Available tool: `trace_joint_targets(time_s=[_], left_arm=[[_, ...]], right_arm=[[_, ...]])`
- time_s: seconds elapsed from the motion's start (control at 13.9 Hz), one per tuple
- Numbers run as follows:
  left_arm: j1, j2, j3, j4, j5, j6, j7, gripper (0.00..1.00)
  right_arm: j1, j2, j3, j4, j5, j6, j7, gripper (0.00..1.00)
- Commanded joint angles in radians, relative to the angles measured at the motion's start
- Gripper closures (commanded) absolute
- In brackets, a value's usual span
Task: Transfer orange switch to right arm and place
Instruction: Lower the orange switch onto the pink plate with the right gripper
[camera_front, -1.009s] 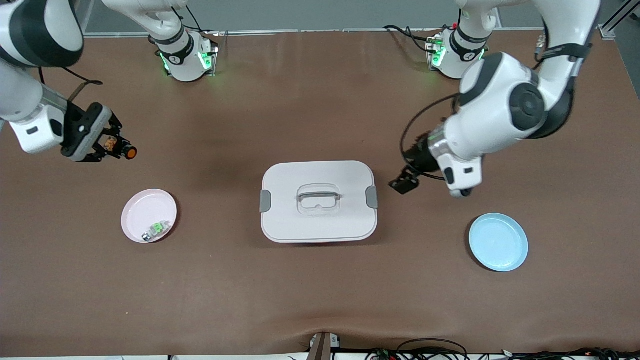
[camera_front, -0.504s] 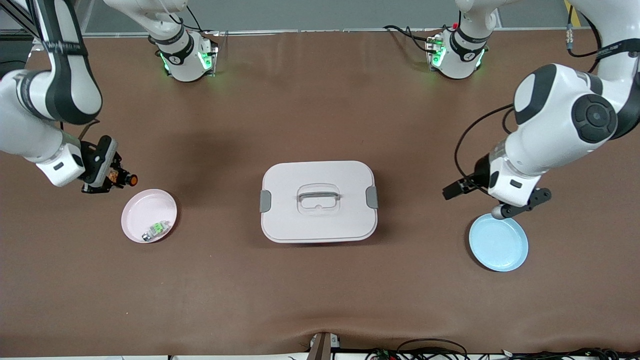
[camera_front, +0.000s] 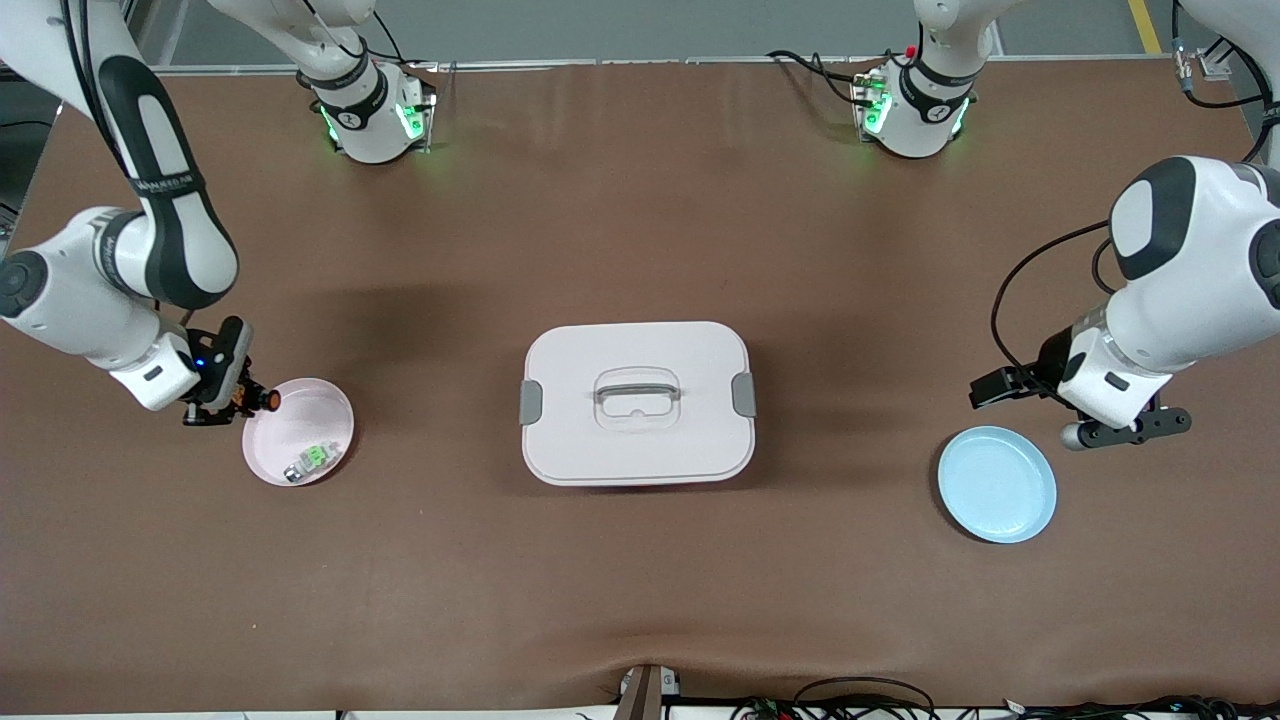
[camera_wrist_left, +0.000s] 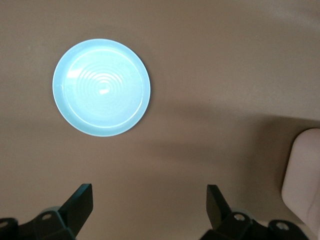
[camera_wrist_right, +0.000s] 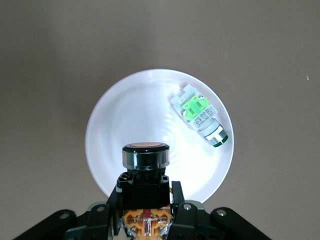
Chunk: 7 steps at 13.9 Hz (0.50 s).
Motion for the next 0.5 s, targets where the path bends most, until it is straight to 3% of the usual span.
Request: trace_joint_targets(time_s=[0.0, 0.14, 0.43], left_arm=[[0.017, -0.057, -0.009, -0.131, 0.039, 0.141, 0.028, 0.00], [0.034, -0.053, -0.009, -0.162, 0.081, 0.197, 0.028, 0.00], [0.065, -0.046, -0.007, -0.159, 0.115, 0.188, 0.080, 0.00]], right_arm=[[-0.015, 0.052, 0.017, -0.019, -0.001, 0.125, -0.071, 1.00], [-0.018, 0.085, 0.017, -0.021, -0.001, 0.176, -0.089, 1.00], [-0.016, 0.108, 0.026, -0.028, 0.034, 0.188, -0.090, 1.00]])
